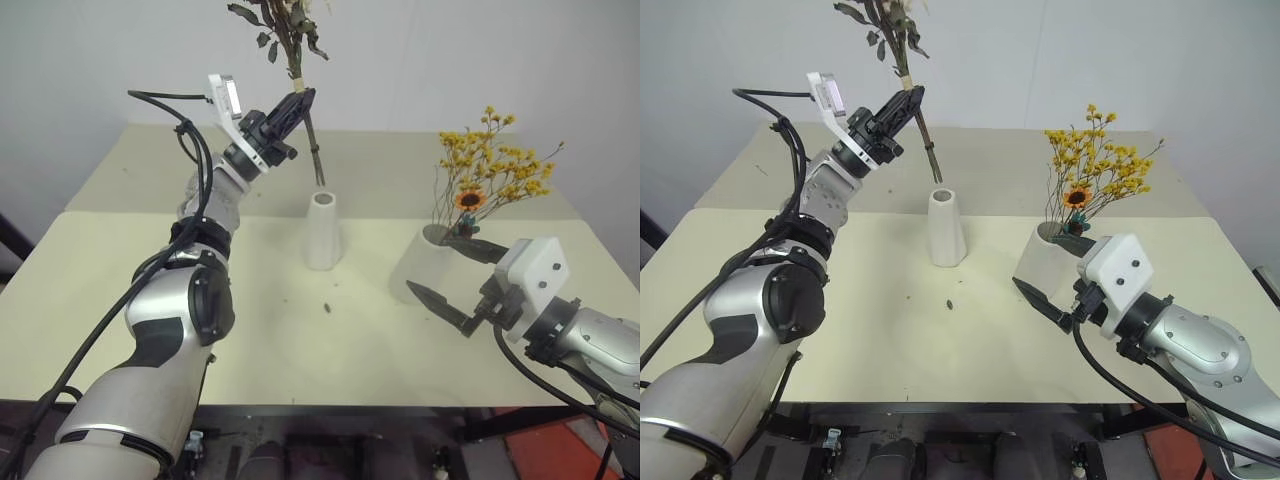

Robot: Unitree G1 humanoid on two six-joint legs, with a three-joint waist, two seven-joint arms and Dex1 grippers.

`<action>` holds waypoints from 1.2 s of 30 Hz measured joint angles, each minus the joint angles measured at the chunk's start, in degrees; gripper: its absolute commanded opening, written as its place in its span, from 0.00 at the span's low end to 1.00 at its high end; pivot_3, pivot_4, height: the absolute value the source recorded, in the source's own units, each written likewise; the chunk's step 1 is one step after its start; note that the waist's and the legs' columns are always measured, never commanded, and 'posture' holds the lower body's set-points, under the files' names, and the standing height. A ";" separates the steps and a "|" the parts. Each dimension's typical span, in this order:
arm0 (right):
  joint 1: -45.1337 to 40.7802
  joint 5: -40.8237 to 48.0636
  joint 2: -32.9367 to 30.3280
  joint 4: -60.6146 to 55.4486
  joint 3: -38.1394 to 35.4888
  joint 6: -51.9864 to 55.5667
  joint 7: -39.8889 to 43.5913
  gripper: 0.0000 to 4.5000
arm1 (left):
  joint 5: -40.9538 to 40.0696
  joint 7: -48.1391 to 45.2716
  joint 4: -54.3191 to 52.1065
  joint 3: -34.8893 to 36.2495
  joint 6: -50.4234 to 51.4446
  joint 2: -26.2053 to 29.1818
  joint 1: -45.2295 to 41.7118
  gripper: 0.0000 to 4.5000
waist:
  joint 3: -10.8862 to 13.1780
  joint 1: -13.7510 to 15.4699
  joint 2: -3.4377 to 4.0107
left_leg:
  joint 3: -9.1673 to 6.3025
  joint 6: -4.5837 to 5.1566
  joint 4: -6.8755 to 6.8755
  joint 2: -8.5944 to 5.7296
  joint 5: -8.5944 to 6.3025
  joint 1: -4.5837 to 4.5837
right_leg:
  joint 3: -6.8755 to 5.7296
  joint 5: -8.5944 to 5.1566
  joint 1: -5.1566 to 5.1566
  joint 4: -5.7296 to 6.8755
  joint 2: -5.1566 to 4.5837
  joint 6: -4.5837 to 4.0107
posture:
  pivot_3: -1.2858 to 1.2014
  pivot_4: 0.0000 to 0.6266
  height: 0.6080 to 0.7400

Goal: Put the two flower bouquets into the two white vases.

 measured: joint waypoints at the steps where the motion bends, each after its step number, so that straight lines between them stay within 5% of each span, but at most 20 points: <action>1: 0.02 -0.03 0.00 -0.01 0.01 0.00 -0.07 1.00 | 0.14 0.12 0.03 0.01 0.00 -0.10 0.07 0.02 | 0.00 0.00 0.00 | 0.00 0.00 0.00 0.00 0.00 0.00 | 0.00 0.00 0.00 0.00 0.00 0.00 | 0.52 0.24 1.00; 36: 0.43 -1.12 0.00 -1.00 0.50 0.04 -1.24 1.00 | 4.51 -0.19 0.54 -2.13 -2.48 -2.68 3.99 0.02 | 0.00 0.02 0.00 | 0.00 0.00 0.00 0.00 0.00 0.00 | 0.00 0.00 0.00 0.00 0.00 0.00 | 0.52 0.24 1.00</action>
